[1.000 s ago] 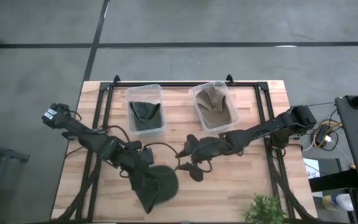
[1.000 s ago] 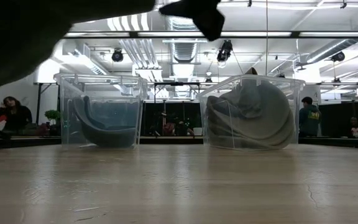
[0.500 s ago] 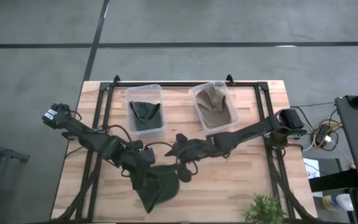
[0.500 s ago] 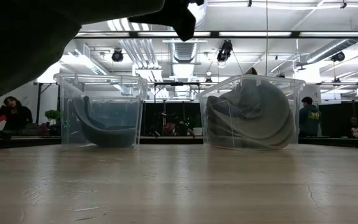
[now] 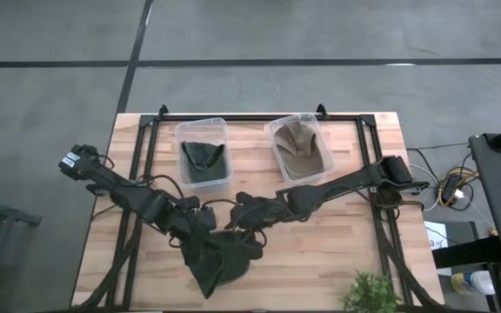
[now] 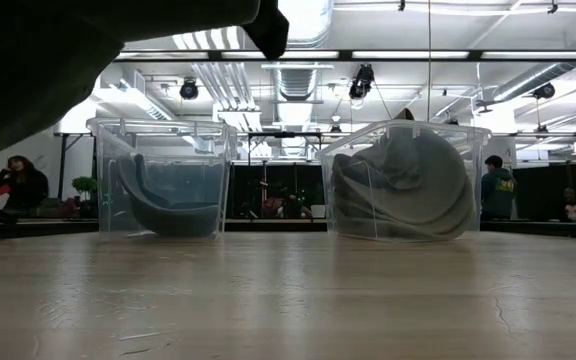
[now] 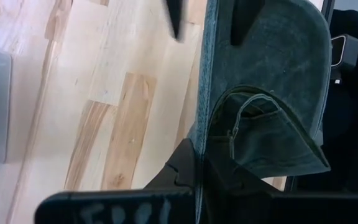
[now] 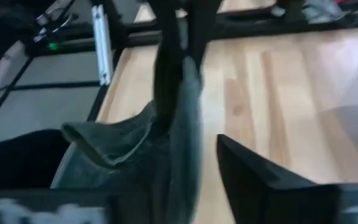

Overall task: Pick & Place hat
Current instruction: Put the black cap into the left transparent bin

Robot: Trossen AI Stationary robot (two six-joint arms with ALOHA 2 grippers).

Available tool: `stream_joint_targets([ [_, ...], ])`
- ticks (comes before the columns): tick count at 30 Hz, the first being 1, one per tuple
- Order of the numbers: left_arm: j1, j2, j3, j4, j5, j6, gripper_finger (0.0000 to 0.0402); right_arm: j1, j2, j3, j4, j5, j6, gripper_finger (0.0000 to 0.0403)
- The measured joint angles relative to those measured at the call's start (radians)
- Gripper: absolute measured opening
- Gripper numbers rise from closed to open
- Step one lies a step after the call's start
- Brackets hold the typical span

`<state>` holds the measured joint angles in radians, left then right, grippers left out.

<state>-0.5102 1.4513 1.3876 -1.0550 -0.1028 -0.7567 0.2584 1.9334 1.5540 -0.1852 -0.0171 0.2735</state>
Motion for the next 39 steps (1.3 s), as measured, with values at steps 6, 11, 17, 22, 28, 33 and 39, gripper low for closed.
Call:
stream_joint_targets([
  [6, 0.000, 0.000, -0.001, -0.004, 0.008, -0.003, 0.0005, 0.004, 0.059, 0.041, -0.032, -0.017, -0.025, 0.0020],
  [11, -0.001, 0.000, -0.001, 0.006, 0.013, -0.052, 0.0037, 0.005, 0.066, 0.059, -0.057, -0.006, -0.041, 0.0012],
  [17, 0.007, -0.001, 0.032, -0.045, 0.006, -0.074, 0.0082, 0.005, 0.037, 0.059, -0.086, 0.024, -0.043, 0.0011],
  [22, 0.008, -0.001, 0.142, -0.134, -0.031, -0.076, 0.0110, 0.005, 0.031, 0.059, -0.109, 0.038, -0.043, 0.0010],
  [28, 0.005, -0.001, 0.326, -0.199, -0.152, -0.047, 0.0129, -0.011, 0.001, 0.059, -0.131, 0.197, -0.099, 0.0010],
  [33, 0.000, -0.004, 0.469, -0.192, -0.250, 0.042, 0.0130, -0.044, -0.082, 0.059, -0.139, 0.311, -0.163, 0.0009],
  [39, -0.010, -0.008, 0.614, -0.181, -0.401, 0.166, 0.0131, -0.086, -0.223, 0.058, -0.130, 0.390, -0.236, 0.0009],
])
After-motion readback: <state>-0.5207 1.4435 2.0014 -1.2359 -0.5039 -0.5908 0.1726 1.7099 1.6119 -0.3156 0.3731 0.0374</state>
